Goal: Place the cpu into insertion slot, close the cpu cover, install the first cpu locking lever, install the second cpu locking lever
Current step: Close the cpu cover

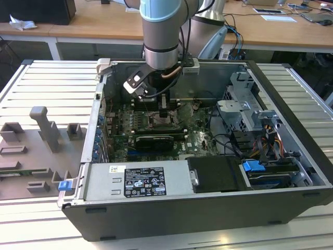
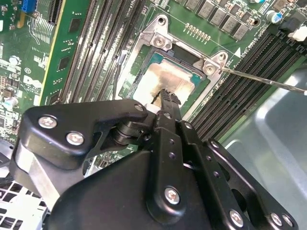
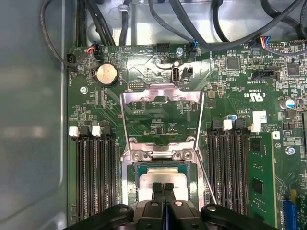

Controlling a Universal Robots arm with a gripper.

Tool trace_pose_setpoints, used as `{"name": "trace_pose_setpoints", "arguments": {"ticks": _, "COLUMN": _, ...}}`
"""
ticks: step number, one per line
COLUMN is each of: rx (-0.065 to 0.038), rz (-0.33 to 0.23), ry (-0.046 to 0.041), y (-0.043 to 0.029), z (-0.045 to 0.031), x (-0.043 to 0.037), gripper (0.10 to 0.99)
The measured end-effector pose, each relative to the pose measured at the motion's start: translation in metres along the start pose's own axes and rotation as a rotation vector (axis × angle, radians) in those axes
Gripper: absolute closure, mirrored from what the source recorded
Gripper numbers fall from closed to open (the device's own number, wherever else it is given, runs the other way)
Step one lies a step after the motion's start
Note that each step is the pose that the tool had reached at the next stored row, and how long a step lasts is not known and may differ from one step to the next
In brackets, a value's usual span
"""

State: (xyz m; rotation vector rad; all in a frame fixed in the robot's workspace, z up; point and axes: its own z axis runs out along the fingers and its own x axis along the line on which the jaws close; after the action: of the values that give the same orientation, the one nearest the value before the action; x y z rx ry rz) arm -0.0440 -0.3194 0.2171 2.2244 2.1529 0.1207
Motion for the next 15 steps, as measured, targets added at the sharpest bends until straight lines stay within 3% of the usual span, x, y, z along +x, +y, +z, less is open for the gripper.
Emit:
{"name": "trace_pose_setpoints", "arguments": {"ticks": 5, "rx": 0.002, "rz": 0.0, "ry": 0.0002, "y": 0.0048, "z": -0.0021, "x": 0.0002, "gripper": 0.98}}
{"name": "trace_pose_setpoints", "arguments": {"ticks": 7, "rx": 0.002, "rz": 0.0, "ry": 0.0003, "y": 0.0054, "z": -0.0087, "x": 0.0004, "gripper": 0.98}}
{"name": "trace_pose_setpoints", "arguments": {"ticks": 12, "rx": 0.002, "rz": 0.0, "ry": -0.0001, "y": 0.0125, "z": -0.0081, "x": 0.0006, "gripper": 0.98}}
{"name": "trace_pose_setpoints", "arguments": {"ticks": 15, "rx": 0.002, "rz": 0.0, "ry": -0.0052, "y": 0.0127, "z": -0.01, "x": 0.0007, "gripper": 0.98}}
